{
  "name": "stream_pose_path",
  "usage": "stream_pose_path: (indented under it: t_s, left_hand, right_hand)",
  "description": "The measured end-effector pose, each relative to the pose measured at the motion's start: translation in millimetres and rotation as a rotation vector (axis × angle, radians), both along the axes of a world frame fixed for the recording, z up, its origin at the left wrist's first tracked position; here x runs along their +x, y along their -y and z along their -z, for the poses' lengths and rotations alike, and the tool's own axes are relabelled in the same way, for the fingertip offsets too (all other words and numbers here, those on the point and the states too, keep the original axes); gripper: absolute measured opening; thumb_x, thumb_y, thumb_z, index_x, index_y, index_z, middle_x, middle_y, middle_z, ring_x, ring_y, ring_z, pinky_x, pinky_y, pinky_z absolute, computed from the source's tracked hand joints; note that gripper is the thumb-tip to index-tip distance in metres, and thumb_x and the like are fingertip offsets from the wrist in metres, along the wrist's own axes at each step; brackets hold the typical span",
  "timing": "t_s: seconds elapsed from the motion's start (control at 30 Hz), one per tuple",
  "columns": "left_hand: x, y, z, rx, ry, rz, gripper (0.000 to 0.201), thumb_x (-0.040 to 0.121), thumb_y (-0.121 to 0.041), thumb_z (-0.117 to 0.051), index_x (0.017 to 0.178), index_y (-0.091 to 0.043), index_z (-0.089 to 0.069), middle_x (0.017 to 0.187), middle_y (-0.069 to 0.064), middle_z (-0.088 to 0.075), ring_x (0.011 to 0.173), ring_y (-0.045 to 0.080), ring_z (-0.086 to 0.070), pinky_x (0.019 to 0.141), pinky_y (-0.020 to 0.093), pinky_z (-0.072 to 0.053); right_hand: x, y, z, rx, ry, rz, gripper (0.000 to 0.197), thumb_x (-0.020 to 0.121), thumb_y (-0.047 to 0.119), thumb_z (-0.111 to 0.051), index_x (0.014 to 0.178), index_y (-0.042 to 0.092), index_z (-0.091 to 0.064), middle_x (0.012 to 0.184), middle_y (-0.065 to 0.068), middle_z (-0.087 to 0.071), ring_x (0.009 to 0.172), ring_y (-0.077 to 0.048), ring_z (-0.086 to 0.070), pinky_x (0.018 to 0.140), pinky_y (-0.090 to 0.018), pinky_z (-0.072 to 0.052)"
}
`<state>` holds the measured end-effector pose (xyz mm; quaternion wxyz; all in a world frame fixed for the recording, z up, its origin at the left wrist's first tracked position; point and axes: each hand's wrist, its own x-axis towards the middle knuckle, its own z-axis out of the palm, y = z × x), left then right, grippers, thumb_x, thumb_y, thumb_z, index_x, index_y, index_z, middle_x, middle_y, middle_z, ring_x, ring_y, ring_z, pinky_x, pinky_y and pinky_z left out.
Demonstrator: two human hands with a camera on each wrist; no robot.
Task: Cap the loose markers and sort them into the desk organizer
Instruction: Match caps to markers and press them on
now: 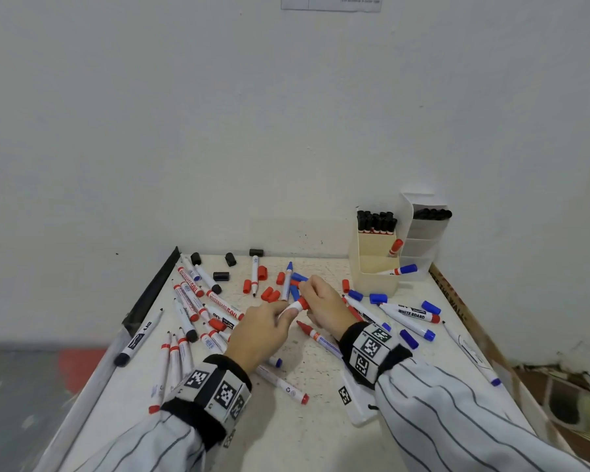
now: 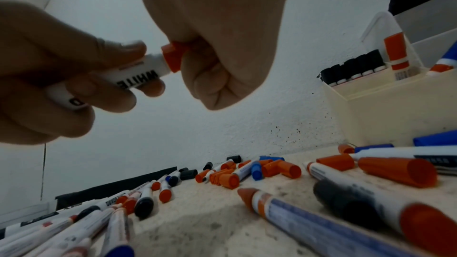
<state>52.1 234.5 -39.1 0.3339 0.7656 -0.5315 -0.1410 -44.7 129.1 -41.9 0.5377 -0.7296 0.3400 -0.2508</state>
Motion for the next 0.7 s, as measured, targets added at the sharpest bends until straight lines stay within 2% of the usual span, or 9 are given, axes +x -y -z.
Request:
stream_pose_path:
  t_s: [0.1,0.17,0.23,0.27,0.4,0.5,0.57,0.63,0.7]
  left_hand:
    - [0.2,1.7,-1.8,0.065,-0.042,0.026,0.038,0.096,-0.043,-0.042,0.098,-0.016,-0.068,0.079,0.001,-0.066,0.073,0.015,-0.059,0.073,0.034,-0.051]
    - [-1.8,1.9,-1.8,0.074,0.156,0.029,0.036,0.096,-0.045,-0.039,0.102,-0.02,-0.066,0.08,-0.002,-0.065,0.072,0.013,-0.057,0.057,0.022,-0.043]
    - [-6.8,0.4,-1.2,0.057,0.287,0.018,0.035,0.097,-0.046,-0.036,0.101,-0.024,-0.064,0.068,-0.008,-0.056,0.066,0.01,-0.051,0.049,0.018,-0.031]
    - [-8.4,1.4,-0.1,0.064,0.265,0.021,0.036,0.097,-0.046,-0.036,0.098,-0.022,-0.064,0.063,-0.009,-0.051,0.064,0.01,-0.05,0.049,0.019,-0.032]
    - [-9.9,7.5,-0.7,0.067,-0.112,0.044,0.044,0.096,-0.042,-0.041,0.088,-0.006,-0.066,0.061,-0.003,-0.048,0.059,0.011,-0.045,0.061,0.028,-0.038]
    - [-15.2,6.9,-4.5,0.067,0.098,0.021,0.037,0.097,-0.043,-0.039,0.08,-0.016,-0.058,0.058,-0.008,-0.043,0.056,0.007,-0.042,0.052,0.022,-0.033]
    - [-18.2,5.0,-7.4,0.066,0.291,0.007,0.031,0.097,-0.045,-0.035,0.087,-0.024,-0.056,0.061,-0.009,-0.045,0.058,0.008,-0.043,0.048,0.019,-0.03]
    - [-18.4,6.7,-7.2,0.072,0.285,0.017,0.031,0.097,-0.045,-0.035,0.087,-0.023,-0.055,0.061,-0.009,-0.045,0.058,0.007,-0.043,0.048,0.019,-0.031]
    - [-16.5,9.8,-5.2,0.084,0.109,0.042,0.037,0.097,-0.043,-0.039,0.081,-0.016,-0.057,0.059,-0.008,-0.045,0.056,0.006,-0.043,0.053,0.022,-0.036]
  right_hand:
    - [-5.7,-6.0,5.0,0.013,0.062,0.0,0.024,0.098,0.022,-0.038,0.075,0.017,-0.039,0.065,0.003,-0.035,0.053,-0.006,-0.03,0.05,-0.022,-0.027]
    - [-7.1,-6.6,8.6,0.031,0.051,0.033,0.024,0.098,0.022,-0.036,0.076,0.016,-0.04,0.066,0.002,-0.033,0.054,-0.007,-0.029,0.051,-0.023,-0.027]
    - [-7.4,-5.8,9.4,0.052,0.037,0.054,0.025,0.099,0.022,-0.034,0.076,0.016,-0.04,0.065,0.001,-0.033,0.053,-0.007,-0.029,0.049,-0.022,-0.026]
    - [-7.9,-5.3,9.3,0.055,0.036,0.053,0.025,0.099,0.022,-0.034,0.075,0.016,-0.039,0.065,0.001,-0.032,0.053,-0.007,-0.028,0.049,-0.021,-0.027]
    - [-13.5,-5.9,5.8,0.041,0.104,0.021,0.025,0.099,0.018,-0.035,0.073,0.016,-0.037,0.062,0.003,-0.031,0.048,-0.003,-0.028,0.043,-0.014,-0.027]
    - [-15.4,-3.3,2.0,0.057,0.091,0.015,0.026,0.099,0.017,-0.033,0.074,0.015,-0.037,0.061,0.002,-0.031,0.04,-0.001,-0.029,0.039,-0.012,-0.026]
    - [-15.4,-1.1,-1.0,0.067,0.047,0.011,0.026,0.099,0.018,-0.032,0.075,0.015,-0.038,0.061,0.001,-0.032,0.036,-0.001,-0.03,0.036,-0.012,-0.025]
    - [-16.3,-0.8,-3.6,0.074,0.024,-0.003,0.025,0.1,0.019,-0.032,0.075,0.015,-0.038,0.061,0.001,-0.032,0.035,-0.001,-0.03,0.036,-0.012,-0.025]
    - [-18.4,-2.5,-5.6,0.074,0.037,-0.035,0.025,0.1,0.017,-0.033,0.075,0.015,-0.037,0.061,0.002,-0.032,0.036,-0.001,-0.03,0.036,-0.013,-0.026]
